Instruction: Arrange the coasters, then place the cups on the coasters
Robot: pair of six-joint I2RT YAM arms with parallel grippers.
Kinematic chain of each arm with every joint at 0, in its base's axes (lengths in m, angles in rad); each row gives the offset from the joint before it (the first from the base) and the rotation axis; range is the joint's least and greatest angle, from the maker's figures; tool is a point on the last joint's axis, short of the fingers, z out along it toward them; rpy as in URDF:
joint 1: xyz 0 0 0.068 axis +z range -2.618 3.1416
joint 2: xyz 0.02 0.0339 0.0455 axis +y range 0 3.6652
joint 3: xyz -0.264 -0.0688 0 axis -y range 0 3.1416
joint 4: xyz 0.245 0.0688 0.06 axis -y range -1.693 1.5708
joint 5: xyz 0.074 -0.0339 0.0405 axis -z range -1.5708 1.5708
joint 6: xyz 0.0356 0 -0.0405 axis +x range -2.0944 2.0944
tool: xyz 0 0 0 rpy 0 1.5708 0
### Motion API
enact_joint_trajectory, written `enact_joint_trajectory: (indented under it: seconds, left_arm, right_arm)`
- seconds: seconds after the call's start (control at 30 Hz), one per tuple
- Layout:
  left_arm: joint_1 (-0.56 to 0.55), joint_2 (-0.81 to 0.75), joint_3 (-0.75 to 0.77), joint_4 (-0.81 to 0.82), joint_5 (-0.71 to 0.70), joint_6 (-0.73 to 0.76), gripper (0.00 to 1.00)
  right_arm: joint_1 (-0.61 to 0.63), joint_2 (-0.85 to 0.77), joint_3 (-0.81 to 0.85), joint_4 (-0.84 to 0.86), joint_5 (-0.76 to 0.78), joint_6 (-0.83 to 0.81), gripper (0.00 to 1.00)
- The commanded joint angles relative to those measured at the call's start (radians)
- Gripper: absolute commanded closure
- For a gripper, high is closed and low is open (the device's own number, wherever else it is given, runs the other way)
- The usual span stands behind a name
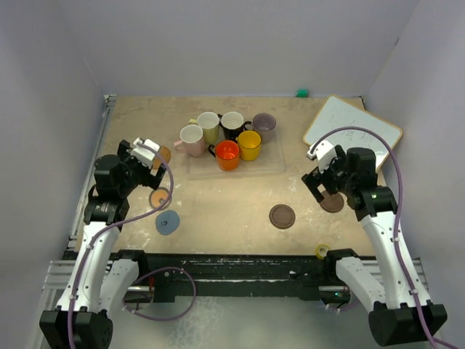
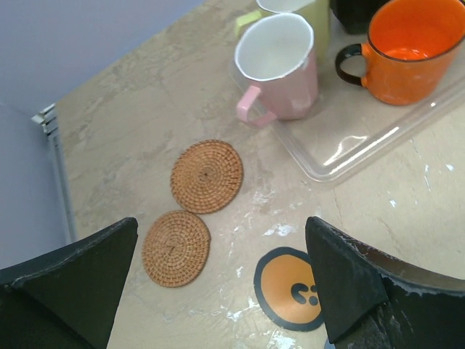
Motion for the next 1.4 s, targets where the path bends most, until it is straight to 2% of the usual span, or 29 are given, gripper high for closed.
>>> enact_joint_trajectory:
  seconds: [0.0, 0.2, 0.47, 0.87, 1.17, 1.37]
  left_arm:
    - [0.006, 0.018, -0.016, 0.028, 0.132, 0.091, 0.06]
    - [0.006, 0.026, -0.054, 0.006, 0.172, 0.151, 0.06]
    - [0.005, 0.035, -0.089, 0.021, 0.192, 0.155, 0.06]
    - [-0.002, 0.060, -0.107, 0.064, 0.209, 0.136, 0.06]
    - [-0.003, 0.068, -0.123, 0.079, 0.190, 0.129, 0.06]
    - [-0.003, 0.071, -0.122, 0.083, 0.189, 0.127, 0.06]
  right_arm:
    - [0.005, -0.002, -0.036, -0.114, -0.038, -0.193, 0.00]
    - [0.010, 0.026, -0.113, -0.111, -0.021, -0.259, 0.00]
    - [-0.006, 0.180, -0.146, -0.023, 0.188, -0.216, 0.04]
    - [-0.188, 0.542, -0.012, -0.052, 0.077, -0.294, 0.06]
    - [-0.300, 0.653, 0.003, -0.045, 0.071, -0.397, 0.04]
    - [-0.311, 0.714, -0.010, -0.016, 0.071, -0.471, 0.03]
